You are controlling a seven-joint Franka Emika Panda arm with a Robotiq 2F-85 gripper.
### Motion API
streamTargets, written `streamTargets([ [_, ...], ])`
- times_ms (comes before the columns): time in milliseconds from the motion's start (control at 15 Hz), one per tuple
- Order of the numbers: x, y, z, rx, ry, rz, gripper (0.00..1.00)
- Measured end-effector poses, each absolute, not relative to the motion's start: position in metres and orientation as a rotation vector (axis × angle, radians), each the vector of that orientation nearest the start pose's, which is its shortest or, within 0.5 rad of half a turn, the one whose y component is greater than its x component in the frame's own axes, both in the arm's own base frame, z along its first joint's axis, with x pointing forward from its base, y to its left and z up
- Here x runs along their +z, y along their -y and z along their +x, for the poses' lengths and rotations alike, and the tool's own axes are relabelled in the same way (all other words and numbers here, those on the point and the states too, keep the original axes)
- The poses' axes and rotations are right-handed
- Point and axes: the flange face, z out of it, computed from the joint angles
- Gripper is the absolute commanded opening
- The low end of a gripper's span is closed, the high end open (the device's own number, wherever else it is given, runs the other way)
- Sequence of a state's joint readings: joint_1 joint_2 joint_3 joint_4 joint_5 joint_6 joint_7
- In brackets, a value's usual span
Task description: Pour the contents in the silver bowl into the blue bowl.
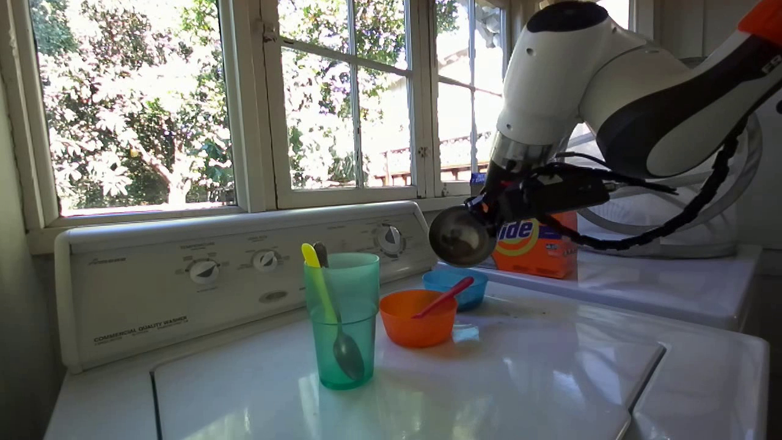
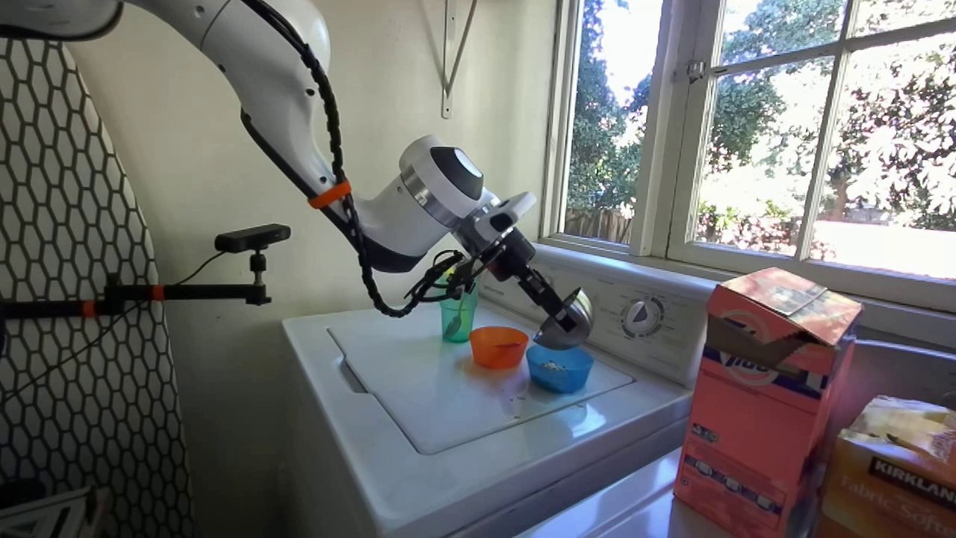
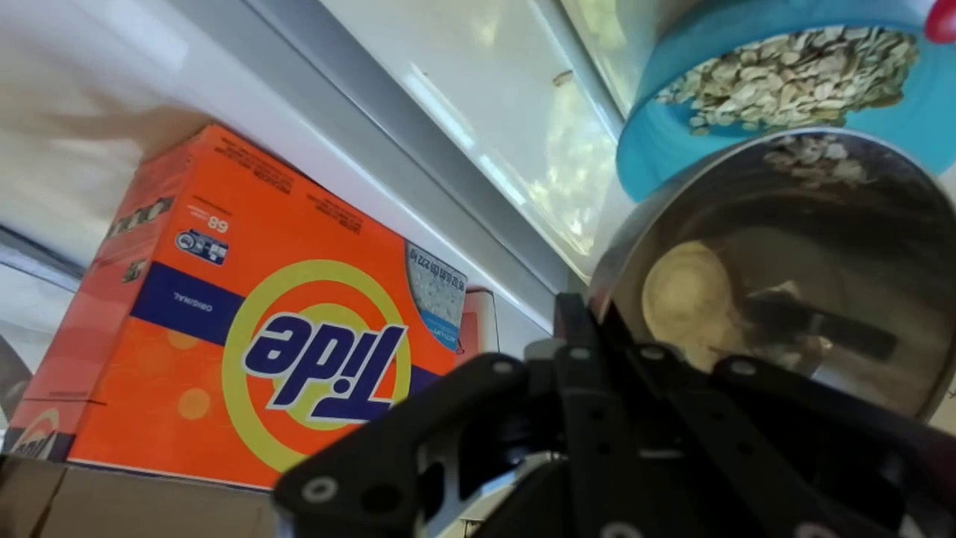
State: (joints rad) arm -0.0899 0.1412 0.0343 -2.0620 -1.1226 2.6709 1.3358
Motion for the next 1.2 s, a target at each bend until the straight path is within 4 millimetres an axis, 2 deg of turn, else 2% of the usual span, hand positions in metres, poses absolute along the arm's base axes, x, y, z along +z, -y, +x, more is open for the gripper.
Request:
streamTargets([
  [333, 0.44, 0.02, 0.583, -1.21, -0.626, -3.179, 0.01],
  [600, 0.463, 0.022, 0.564, -1.142, -0.413, -3.207, 0.01],
  [933, 0.462, 0.005, 0.545, -1.025, -0.08, -3.189, 0.01],
  [1200, 0.463, -0.023, 0.534, -0.955, 0.203, -3.131, 0.01],
])
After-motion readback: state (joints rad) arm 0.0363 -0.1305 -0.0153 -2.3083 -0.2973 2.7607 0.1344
